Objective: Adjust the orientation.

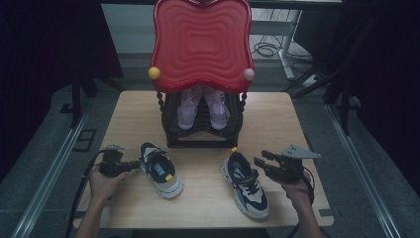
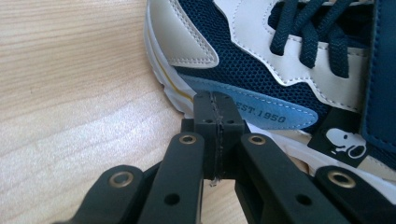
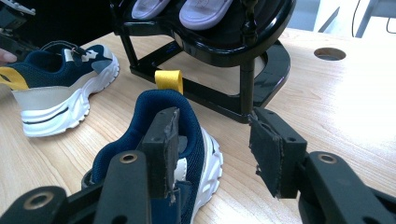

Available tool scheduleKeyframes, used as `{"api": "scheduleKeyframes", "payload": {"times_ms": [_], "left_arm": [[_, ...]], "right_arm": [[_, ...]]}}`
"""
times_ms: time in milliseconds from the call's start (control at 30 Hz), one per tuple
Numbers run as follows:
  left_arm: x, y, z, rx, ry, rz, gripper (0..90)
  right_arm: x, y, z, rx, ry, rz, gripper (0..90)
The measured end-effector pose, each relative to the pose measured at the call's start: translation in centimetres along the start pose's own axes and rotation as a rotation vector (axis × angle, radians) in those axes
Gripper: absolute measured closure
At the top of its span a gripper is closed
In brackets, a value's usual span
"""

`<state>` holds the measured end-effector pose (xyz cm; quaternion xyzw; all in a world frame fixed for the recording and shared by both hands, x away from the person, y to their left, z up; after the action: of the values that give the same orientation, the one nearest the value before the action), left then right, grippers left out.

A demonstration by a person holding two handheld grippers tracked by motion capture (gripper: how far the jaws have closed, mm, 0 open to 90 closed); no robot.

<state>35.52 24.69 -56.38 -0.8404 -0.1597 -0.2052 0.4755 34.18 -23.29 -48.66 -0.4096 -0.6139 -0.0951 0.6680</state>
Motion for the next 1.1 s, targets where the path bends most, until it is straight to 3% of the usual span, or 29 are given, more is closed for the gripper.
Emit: {"api": "scheduleKeyframes", "payload": {"times_ms": [400, 667, 900, 967, 1100], "left_arm": [[0.9, 0.9, 1.1, -0.007, -0.042, -0.009, 89.9], [1.9, 1.7, 0.6, -0.009, -0.031, -0.014, 89.9], [1.7, 1.8, 0.6, 0.002, -0.024, -0.015, 89.6], [1.7, 1.6, 0.4, 0.002, -0.017, -0.020, 89.2], [1.5, 0.6, -0.1, 0.003, -0.002, -0.048, 88.9]], "right_arm": [[0.0, 0.1, 0.0, 0.001, 0.000, 0.001, 52.5], [-0.1, 0.2, 0.0, 0.000, -0.002, 0.003, 52.5], [0.0, 0.1, 0.0, -0.003, 0.002, -0.003, 53.0], [0.1, -0.1, 0.1, -0.007, 0.001, -0.014, 55.2], [0.7, -0.4, 0.5, 0.000, -0.019, -0.040, 68.5]]}}
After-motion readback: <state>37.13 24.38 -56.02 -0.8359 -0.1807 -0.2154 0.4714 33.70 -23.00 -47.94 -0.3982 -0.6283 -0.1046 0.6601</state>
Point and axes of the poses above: each handheld gripper's, and its own axes: y roughly forward along the jaws, x roughly out of its top, z roughly to its left, the point moved 6 cm from there along y, roughly forward along the jaws, and after that the axes turned 14 degrees about -y, right-handed, at the moved point
